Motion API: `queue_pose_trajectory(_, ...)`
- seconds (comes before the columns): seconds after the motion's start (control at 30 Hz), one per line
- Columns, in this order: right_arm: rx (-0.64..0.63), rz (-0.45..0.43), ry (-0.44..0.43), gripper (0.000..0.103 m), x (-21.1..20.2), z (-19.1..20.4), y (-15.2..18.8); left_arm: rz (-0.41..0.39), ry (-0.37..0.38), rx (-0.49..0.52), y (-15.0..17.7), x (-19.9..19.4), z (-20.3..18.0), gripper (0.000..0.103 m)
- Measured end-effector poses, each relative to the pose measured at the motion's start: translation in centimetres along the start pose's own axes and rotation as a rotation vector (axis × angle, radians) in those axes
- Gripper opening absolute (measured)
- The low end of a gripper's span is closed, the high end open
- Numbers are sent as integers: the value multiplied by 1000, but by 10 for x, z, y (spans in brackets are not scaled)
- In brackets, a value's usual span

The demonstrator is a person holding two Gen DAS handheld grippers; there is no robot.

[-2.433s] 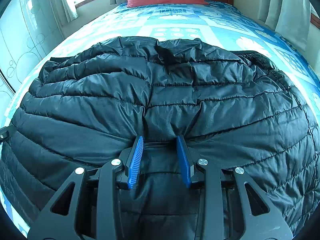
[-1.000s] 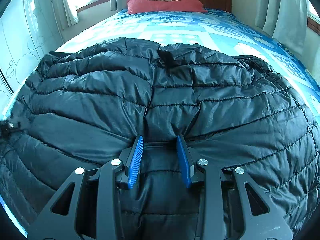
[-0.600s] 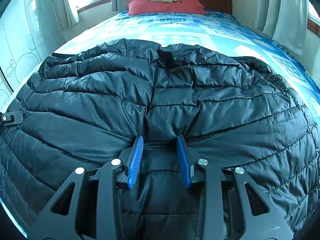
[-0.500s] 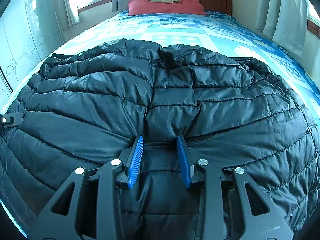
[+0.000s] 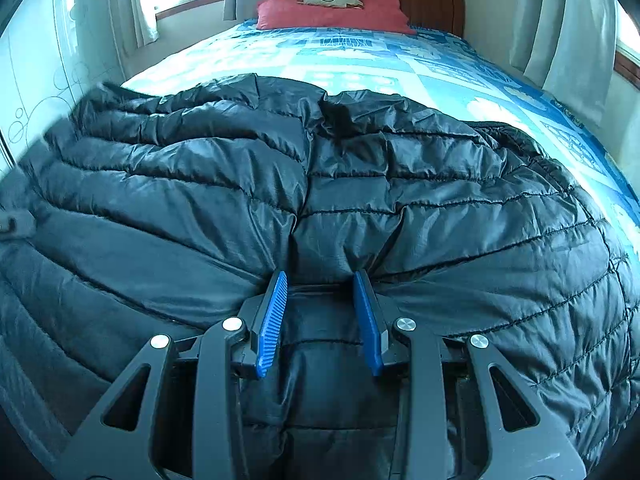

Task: Fold large clothes

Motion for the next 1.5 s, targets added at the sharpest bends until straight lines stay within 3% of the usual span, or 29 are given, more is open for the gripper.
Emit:
queue_pose_trajectory(0.23,21,16,-62,34,-9,-12,-7,-101,-99,70,-1,-53,-68,14)
queue_pose_trajectory(0.37,69,-4,-113,38,-37,-48,-6,-146,-170,128,-1,-72,-113,14)
queue_pose_trajectory(0.53,89,-47,-70,43,-66,-107,-4,-167,-221,182,-4,-70,-175,14)
queue_pose_trajectory(0.67,114,-52,-18,48,-77,-151,13,-182,-289,264,-3,-51,-235,14)
queue_pose_trajectory(0.9,190,-25,80,51,-78,-237,54,-114,-282,388,17,11,-332,14)
queue_pose_trajectory(1.03,248,-19,105,52,-73,-269,78,-62,-295,408,31,60,-355,15)
queue_pose_trajectory(1.2,302,16,97,53,-60,-298,102,-99,-398,462,49,100,-377,22)
queue_pose_trajectory(1.3,312,28,97,53,-57,-306,111,-121,-389,464,57,100,-390,36)
queue_pose_trajectory(1.37,323,29,101,53,-56,-314,113,-140,-335,454,61,91,-403,44)
queue_pose_trajectory(1.43,336,27,105,53,-61,-320,122,-130,-257,471,67,83,-419,45)
queue_pose_trajectory(1.5,356,25,105,53,-65,-325,128,-138,-266,470,70,75,-431,49)
Point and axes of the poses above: each gripper's, at about its wrist camera, not at the fingertips, and x roughly the way its jaws point, z to its left, y to its underside, the point moved 7 cm from there along x, roughly the way its jaws point, and after that the axes turned 15 degrees about z, right-handed, at the moved point
